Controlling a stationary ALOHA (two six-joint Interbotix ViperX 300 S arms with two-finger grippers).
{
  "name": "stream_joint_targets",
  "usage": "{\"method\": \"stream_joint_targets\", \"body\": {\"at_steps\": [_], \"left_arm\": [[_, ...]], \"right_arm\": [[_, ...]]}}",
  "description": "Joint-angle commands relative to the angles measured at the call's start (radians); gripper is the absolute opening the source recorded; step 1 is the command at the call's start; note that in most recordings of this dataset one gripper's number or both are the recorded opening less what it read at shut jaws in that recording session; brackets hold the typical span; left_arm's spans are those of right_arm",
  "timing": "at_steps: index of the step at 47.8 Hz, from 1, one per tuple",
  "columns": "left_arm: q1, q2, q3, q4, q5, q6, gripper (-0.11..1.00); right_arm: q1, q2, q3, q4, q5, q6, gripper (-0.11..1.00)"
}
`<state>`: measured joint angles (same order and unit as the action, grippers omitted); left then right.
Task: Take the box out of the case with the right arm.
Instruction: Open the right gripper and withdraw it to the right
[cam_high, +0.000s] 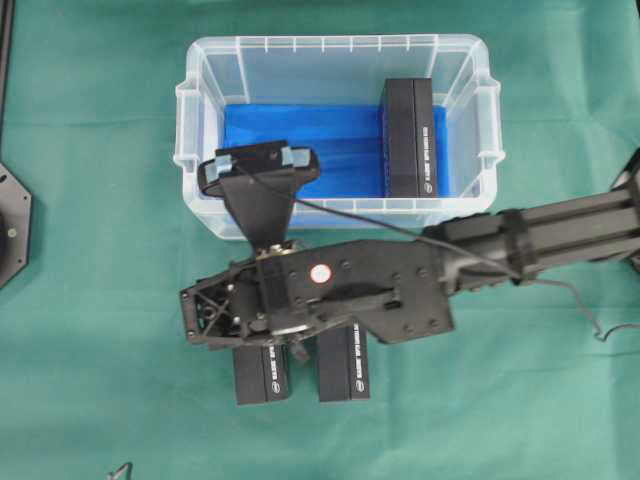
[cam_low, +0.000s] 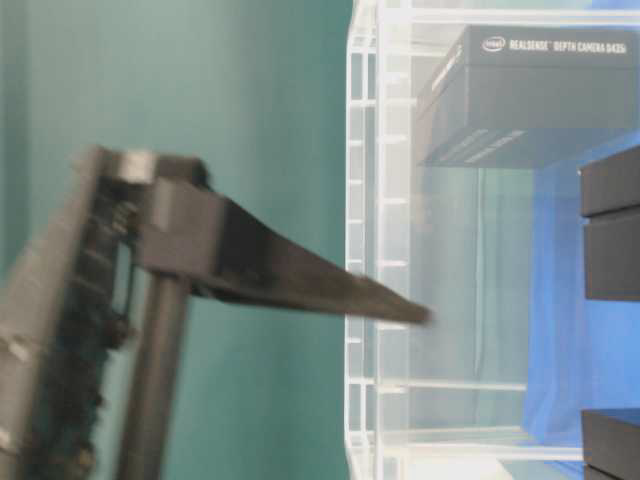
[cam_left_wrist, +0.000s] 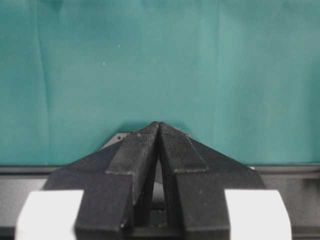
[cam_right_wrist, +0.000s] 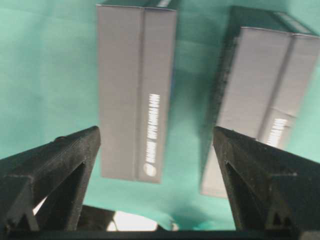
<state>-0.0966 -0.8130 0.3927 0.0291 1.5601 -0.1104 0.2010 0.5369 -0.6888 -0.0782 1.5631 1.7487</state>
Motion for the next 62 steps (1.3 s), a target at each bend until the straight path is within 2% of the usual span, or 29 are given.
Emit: {"method": "stream_joint_targets", "body": {"at_steps": [1,12,24,41,52,62], "left_arm": [[-0.002,0.008,-0.014,0.002,-0.005,0.0,0.0],[0.0,0.011,-0.014,0.002,-0.006,0.0,0.0],[0.0,0.011,-0.012,0.002,-0.006,0.002,0.0],[0.0,0.017,-0.012,0.002,-0.005,0.005,0.0],[0.0,0.017,-0.012,0.003,-0.006,0.008,0.0],[0.0,0.014,-0.011,0.003,-0.005,0.011,0.0]], "right_arm": [[-0.002,-0.086,0.009,-0.005,0.012,-0.005,0.88],[0.009,-0.216,0.19,-0.003,0.014,0.014,0.82],[0.044,-0.407,0.454,-0.005,0.002,0.092,0.82],[0.13,-0.666,0.822,-0.003,-0.13,0.195,0.82],[0.175,-0.834,1.012,-0.003,-0.141,0.241,0.82],[0.202,-0.957,1.124,-0.003,-0.138,0.273,0.82]]}}
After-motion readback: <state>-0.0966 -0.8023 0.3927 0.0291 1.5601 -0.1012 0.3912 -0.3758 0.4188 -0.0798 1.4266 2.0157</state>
